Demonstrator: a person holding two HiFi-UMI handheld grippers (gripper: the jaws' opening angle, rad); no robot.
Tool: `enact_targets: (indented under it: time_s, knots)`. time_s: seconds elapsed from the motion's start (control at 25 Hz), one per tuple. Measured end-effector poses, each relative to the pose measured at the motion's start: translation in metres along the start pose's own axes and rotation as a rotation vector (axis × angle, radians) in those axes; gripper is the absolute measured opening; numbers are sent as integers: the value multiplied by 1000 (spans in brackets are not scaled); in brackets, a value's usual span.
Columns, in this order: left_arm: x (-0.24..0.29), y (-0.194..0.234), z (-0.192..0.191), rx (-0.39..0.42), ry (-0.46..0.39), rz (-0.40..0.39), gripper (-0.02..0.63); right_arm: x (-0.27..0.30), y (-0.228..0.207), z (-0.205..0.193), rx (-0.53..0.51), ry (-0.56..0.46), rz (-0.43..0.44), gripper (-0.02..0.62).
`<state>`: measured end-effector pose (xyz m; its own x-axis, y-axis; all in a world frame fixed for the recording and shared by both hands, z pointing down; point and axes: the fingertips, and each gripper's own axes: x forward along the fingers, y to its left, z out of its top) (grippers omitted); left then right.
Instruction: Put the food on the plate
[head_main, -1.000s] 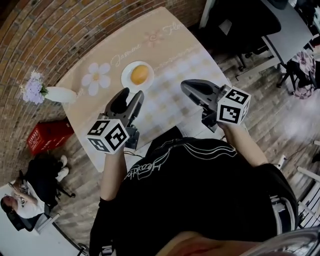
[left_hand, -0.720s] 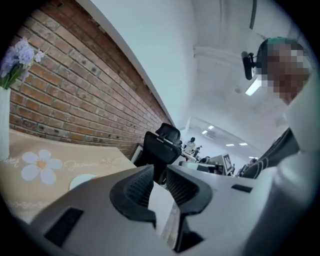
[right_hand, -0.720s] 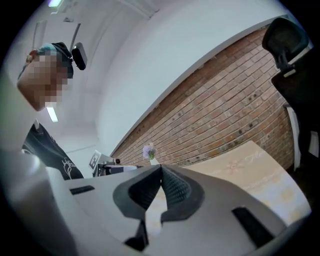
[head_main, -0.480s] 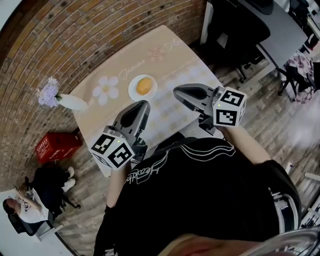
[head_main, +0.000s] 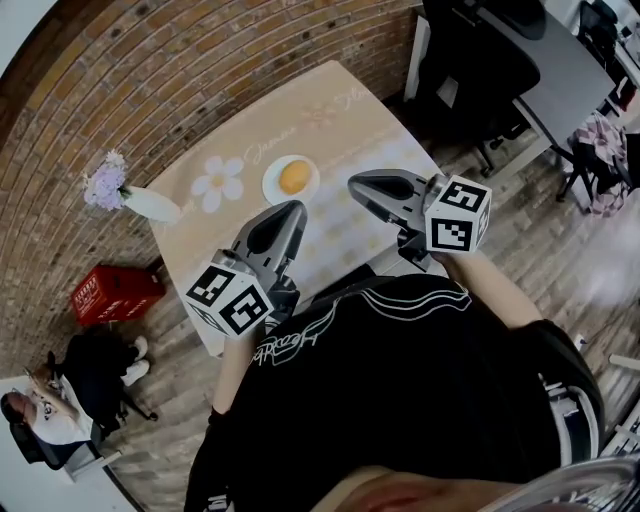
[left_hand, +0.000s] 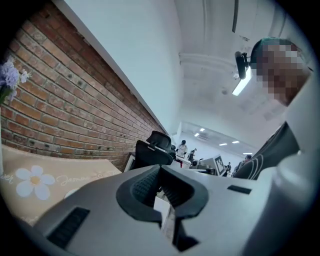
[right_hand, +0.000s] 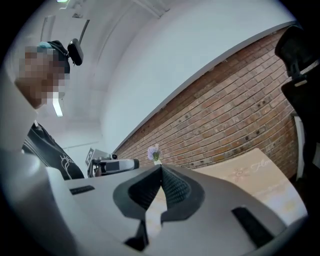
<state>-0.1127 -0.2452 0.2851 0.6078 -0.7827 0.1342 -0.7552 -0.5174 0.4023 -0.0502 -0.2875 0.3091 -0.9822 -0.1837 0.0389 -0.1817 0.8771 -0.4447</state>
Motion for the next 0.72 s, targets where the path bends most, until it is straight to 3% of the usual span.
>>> enact_targets:
  time_s: [0.72]
  knots:
    - [2,5,-5,26,13,10,9,0,-5,-4,-4,1,-26,-5]
